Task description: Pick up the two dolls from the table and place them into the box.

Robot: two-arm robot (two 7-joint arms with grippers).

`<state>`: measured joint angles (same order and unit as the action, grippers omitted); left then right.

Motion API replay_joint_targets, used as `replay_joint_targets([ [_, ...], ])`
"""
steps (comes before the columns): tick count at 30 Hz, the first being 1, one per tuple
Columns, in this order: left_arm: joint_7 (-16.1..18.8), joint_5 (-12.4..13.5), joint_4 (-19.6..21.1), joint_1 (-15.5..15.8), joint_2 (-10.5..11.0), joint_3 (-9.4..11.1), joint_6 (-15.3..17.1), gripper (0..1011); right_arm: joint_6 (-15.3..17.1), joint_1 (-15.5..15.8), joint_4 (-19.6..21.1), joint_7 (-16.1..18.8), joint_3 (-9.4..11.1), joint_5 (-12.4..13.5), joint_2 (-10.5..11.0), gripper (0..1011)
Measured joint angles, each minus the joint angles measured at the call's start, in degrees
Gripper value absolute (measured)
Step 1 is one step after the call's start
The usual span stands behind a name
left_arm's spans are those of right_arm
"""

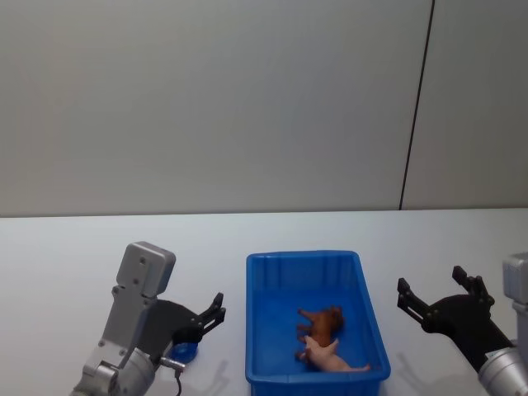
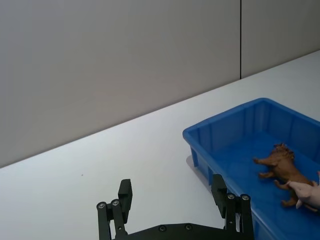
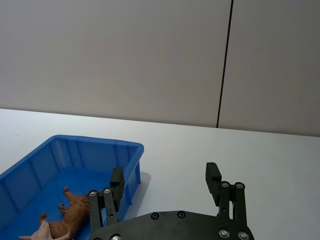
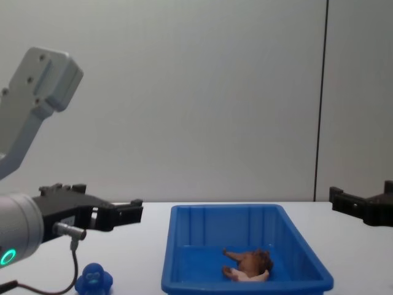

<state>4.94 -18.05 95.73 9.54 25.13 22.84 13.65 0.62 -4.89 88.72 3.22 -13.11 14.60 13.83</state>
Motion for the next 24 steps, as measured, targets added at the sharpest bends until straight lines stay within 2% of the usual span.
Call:
replay_joint_targets([
  [11,-0.9,-2.3,-2.1,0.1,0.0,-0.9,3.7,1001,0.0,0.0,0.0,-0.1,0.0,0.0,0.0,1001],
  [24,-3.8,-1.9,-6.1,1.3,-0.6,-1.1,6.8,1001,0.0,0.0,0.0,-0.1,0.0,0.0,0.0,1001],
])
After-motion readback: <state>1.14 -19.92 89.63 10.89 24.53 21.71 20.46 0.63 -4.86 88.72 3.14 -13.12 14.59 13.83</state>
